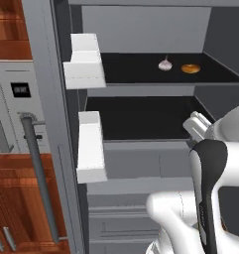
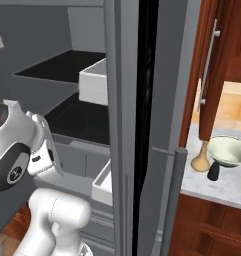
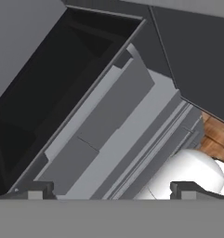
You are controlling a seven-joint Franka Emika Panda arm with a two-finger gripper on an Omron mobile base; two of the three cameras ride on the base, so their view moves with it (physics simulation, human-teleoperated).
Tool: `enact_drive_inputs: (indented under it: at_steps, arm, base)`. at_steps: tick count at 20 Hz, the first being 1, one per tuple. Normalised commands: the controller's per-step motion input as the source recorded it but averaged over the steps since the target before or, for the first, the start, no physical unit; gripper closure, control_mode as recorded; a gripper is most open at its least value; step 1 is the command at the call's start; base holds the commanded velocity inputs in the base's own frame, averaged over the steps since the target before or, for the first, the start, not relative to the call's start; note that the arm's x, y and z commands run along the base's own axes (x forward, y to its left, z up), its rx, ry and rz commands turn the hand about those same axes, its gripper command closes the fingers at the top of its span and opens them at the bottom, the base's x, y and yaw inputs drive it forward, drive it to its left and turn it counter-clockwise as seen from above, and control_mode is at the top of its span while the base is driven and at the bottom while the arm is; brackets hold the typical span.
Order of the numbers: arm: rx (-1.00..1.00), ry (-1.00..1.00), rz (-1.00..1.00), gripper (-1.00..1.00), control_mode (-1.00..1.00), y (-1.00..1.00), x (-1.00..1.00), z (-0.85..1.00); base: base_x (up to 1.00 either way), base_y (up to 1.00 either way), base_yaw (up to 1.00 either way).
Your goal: Retrieve the bottle and the shaker from the cabinet and place them next to the mixing bowl on the counter. Then add garlic from the fridge to the mixing bowl.
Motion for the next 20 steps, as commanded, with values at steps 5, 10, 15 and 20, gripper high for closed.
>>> enact_drive_inputs:
  at_steps: [5,10,15,20]
  arm:
    - [0.00,0.00,0.00,-1.00,1.00,0.00,0.00,0.00]
    - [-0.10,-0.13,0.00,-1.00,-1.00,0.05,-0.05,0.20]
    - [-0.29,-0.14,0.00,-1.00,-1.00,0.02,-0.15,0.44]
    - [-0.25,-0.09,0.00,-1.00,-1.00,0.00,-0.47,0.59]
  base:
    - [0.02,0.00,-0.13]
    - [0.00,0.00,-0.01]
    - [0.00,0.00,0.00]
    - [0.00,0.00,0.00]
